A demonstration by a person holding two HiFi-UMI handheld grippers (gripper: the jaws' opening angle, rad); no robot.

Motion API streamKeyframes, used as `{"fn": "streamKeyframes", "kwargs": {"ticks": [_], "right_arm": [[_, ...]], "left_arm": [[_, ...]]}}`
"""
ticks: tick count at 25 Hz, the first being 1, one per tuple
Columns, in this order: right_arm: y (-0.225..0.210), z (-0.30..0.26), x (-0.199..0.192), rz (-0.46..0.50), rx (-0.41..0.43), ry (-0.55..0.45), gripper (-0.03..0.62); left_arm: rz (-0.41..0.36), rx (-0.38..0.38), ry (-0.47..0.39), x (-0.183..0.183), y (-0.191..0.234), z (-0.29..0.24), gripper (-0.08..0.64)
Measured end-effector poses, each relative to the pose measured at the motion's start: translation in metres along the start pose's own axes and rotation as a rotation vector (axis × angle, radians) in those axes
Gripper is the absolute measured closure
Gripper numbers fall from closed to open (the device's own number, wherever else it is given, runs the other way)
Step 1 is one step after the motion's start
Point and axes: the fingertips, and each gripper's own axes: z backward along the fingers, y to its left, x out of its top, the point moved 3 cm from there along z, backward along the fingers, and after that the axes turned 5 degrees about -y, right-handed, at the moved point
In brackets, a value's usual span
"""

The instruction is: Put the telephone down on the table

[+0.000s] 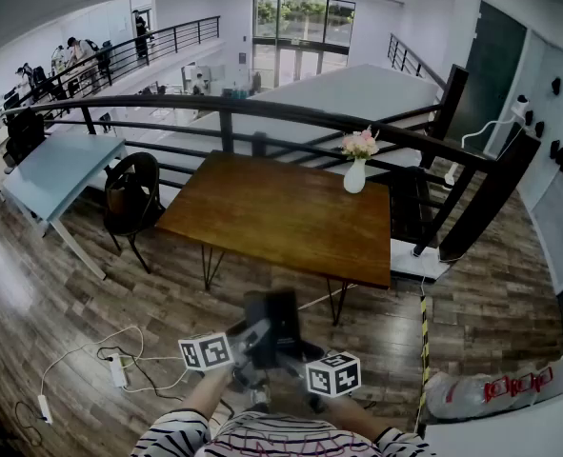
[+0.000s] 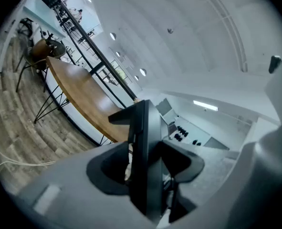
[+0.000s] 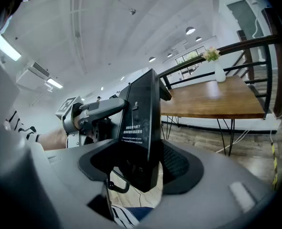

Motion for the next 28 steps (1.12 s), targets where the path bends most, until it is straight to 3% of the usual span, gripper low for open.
{"fn": "streamKeyframes", "kwargs": {"ticks": [8,14,28], "right_arm": [[0.001,-0.005,-0.008,-0.011,-0.007,-0.005,0.319],[-0.007,-0.038,0.004,-0.028,-0.047,0.000,0.318],[-0.002,-0.220,0.087,-0.098,-0.114,-0.063,0.318]], "left_arm": [[0.002,-0.008,0.012,-0.004,0.009,0.003,0.350],[0.020,-0.022,0.038,0.017,0.041,-0.011,0.349],[-0.019,-0.068,0.133,0.176,0.159,-0.045,0.348]]}}
